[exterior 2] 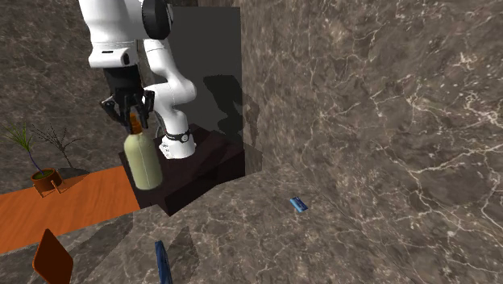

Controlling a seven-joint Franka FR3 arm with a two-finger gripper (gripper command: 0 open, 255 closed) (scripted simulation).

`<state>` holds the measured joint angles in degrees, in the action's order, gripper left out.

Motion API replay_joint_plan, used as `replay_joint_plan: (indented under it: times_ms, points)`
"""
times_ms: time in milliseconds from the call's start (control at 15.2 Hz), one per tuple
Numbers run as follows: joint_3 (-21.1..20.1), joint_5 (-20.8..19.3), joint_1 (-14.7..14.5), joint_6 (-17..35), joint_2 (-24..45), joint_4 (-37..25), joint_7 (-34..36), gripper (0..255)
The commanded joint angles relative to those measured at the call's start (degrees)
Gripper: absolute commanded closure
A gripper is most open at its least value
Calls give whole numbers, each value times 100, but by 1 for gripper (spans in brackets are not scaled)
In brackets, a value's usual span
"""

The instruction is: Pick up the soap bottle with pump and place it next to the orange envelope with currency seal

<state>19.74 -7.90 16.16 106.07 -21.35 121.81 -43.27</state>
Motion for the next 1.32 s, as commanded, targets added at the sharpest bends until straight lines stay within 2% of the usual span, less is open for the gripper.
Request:
replay_joint_plan:
  times_ms: [0, 396, 726, 990, 1254]
  points:
    - [223, -47, 104, 58, 21, 7, -311, 255]
    - [873, -67, 350, 59, 291, -329, -1217, 255]
    - [1455, 77, 517, 54, 718, -783, -2040, 255]
    - [1943, 355, 648, 25, 1218, -1267, -2767, 255]
    - [2418, 836, 849, -60, 1894, -1872, -3578, 255]
